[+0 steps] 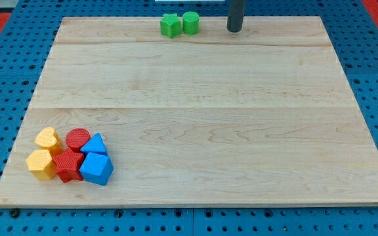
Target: Place your arm parallel to the bottom right of green circle
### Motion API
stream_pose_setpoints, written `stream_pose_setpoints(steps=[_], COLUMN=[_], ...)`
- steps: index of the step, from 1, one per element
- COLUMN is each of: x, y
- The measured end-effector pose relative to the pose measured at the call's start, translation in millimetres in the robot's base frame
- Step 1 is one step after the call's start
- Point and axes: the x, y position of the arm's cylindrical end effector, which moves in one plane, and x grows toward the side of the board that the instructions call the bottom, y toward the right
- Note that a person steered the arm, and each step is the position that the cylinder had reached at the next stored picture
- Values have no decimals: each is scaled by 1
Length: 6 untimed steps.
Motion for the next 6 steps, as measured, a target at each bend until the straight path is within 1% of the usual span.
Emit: stream_pose_setpoints(steps=[1, 2, 3, 4, 5, 6], x=[10, 63, 105, 111, 105, 103], y=[4, 24, 25, -24, -98, -197])
